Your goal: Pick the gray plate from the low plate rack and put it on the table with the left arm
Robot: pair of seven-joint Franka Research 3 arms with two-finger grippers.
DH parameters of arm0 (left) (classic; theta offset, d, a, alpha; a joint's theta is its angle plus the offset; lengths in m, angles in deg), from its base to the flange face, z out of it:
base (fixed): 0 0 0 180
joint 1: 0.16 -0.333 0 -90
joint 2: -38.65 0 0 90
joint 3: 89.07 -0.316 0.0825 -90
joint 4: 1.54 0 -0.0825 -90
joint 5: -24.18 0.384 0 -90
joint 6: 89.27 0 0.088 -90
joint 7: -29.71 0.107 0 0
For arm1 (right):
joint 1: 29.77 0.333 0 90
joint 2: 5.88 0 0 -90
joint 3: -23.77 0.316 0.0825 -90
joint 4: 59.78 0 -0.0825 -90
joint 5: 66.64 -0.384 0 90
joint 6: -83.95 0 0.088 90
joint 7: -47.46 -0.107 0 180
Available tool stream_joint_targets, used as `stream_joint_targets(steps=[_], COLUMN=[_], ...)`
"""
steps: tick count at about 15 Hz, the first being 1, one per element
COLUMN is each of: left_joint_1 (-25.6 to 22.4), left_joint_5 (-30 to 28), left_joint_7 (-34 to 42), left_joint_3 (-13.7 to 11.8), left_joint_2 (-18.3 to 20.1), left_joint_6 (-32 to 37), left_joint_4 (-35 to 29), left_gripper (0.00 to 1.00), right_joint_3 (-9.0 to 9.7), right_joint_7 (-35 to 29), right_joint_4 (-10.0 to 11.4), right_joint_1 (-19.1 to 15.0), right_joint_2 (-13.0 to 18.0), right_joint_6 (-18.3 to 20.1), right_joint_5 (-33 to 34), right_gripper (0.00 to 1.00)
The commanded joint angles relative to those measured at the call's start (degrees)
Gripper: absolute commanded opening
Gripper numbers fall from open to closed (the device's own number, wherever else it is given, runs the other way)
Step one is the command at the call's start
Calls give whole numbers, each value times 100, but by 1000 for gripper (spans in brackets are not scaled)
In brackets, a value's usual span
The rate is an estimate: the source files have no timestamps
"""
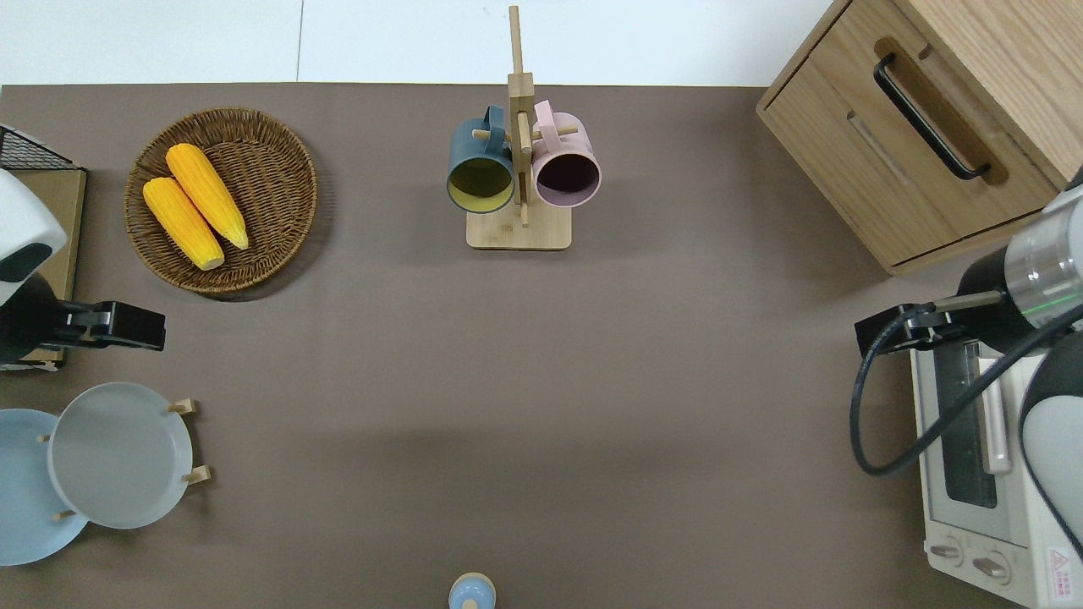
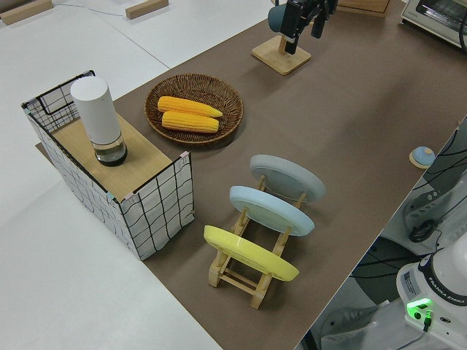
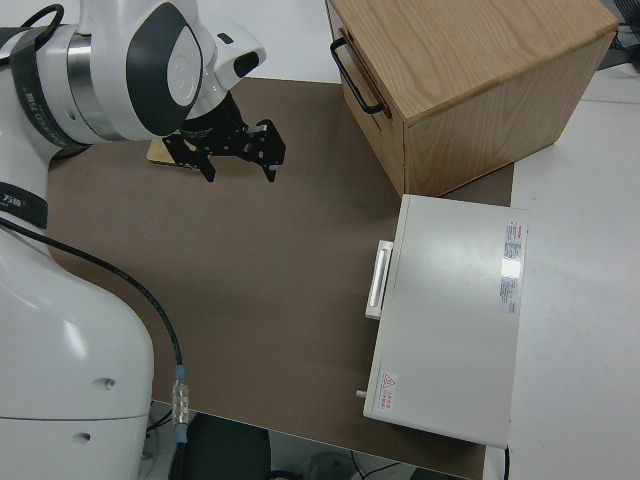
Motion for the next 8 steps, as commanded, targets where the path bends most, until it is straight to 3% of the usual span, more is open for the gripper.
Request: stream_joint_targets(steps=[1, 6, 8], left_joint_1=[21, 3, -5], left_joint_5=[7, 42, 155], left_joint_7=[-76, -112, -85], left_joint_3=[-5, -14, -23], left_joint_2=[74, 75, 241], left_joint_6=[179, 180, -108], left_joint_4=[43, -54, -421], left_gripper=[995, 995, 995], right_joint_3=[121, 113, 121], right_joint_7=[-68, -68, -68], right_joint_4=[-33, -41, -33], right_joint_1=[-132, -132, -132], right_joint_2=[12, 12, 12], right_joint_6=[62, 70, 62], right_joint_5=[28, 28, 28], right_gripper=[983, 983, 983])
